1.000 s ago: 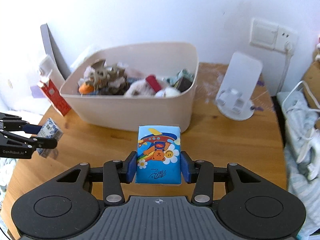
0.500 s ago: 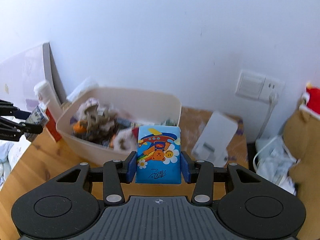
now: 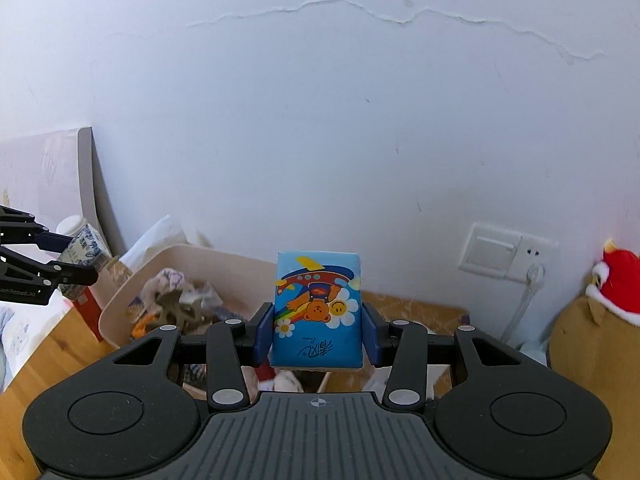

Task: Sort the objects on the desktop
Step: 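Lift both tissue packs and carry them over the basket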

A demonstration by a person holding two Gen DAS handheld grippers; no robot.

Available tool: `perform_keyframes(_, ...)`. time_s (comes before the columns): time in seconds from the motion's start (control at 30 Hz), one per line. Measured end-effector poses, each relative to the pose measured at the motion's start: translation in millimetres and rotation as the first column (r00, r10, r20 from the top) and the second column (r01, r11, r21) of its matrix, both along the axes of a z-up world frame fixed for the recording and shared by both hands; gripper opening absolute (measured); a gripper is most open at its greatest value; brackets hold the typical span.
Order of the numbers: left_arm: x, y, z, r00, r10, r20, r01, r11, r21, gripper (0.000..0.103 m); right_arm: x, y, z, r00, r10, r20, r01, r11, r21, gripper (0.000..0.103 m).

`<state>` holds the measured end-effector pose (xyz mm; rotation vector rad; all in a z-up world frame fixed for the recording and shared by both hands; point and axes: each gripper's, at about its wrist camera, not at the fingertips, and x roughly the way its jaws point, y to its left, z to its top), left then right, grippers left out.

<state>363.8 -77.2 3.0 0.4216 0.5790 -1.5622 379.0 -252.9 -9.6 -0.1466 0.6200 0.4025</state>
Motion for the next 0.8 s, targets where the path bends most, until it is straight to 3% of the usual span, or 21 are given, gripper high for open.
perform_keyframes(0.27, -4, -32, 8, 1.0, 0.024, 0.003, -0.024, 1.0, -0.011, 0.047, 19, 19, -4, 1.0, 0.008, 0.013, -0.008, 1.0, 0.017, 0.042)
perform_keyframes(0.53, -18, -65, -2, 1.0, 0.013, -0.01, -0.013, 1.0, 0.012, 0.047, 39, 40, -14, 0.999, 0.043, -0.002, -0.043, 0.999, 0.003, 0.042)
perform_keyframes(0.8, -24, -90, -20, 0.998, 0.064, -0.003, -0.064, 0.996, 0.067, 0.047, 58, 61, -41, 0.996, 0.072, -0.054, -0.072, 0.997, -0.005, 0.042)
